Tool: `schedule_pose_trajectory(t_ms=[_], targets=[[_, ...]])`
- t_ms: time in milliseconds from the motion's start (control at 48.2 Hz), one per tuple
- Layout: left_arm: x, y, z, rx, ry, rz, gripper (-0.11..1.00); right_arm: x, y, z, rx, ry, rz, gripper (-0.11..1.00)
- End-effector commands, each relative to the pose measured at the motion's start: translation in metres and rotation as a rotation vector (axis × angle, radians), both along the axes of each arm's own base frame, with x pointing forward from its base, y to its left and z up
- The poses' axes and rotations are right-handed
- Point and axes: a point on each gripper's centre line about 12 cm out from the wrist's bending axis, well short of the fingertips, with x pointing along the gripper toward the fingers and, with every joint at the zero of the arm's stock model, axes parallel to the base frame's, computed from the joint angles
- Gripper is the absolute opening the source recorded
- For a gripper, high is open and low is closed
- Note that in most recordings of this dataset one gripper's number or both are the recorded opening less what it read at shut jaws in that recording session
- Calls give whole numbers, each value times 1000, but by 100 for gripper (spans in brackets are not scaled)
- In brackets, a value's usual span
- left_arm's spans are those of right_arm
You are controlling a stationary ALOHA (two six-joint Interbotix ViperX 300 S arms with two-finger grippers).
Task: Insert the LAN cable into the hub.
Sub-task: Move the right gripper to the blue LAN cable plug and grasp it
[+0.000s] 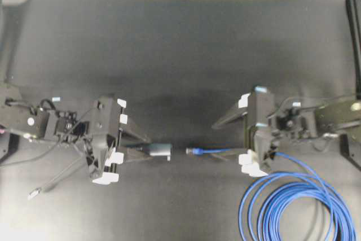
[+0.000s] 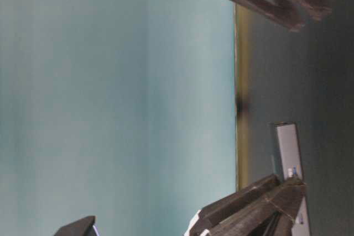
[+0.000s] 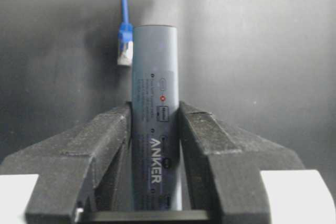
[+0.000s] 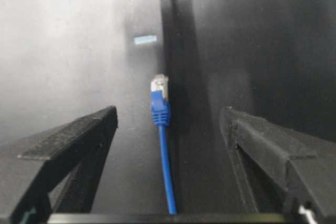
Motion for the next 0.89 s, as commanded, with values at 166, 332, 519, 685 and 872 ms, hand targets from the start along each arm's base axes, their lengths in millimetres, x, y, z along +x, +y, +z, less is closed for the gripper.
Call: schedule_pose_trajectory(t_ms=[166, 332, 519, 685, 872], targets=[[9, -1, 16, -11, -36, 1, 28, 19, 6, -24, -7, 1, 12, 76], [11, -2, 15, -13, -19, 3, 28, 24, 12, -33, -10, 21, 24, 76], [10, -3, 16, -15, -15, 2, 28, 22, 20, -46, -15, 62, 48, 72], [10, -2, 16, -14, -11, 2, 28, 25, 23, -52, -7, 80, 40, 71], [9, -3, 15, -15, -3, 1, 28, 29, 23, -54, -5, 82, 33, 70]])
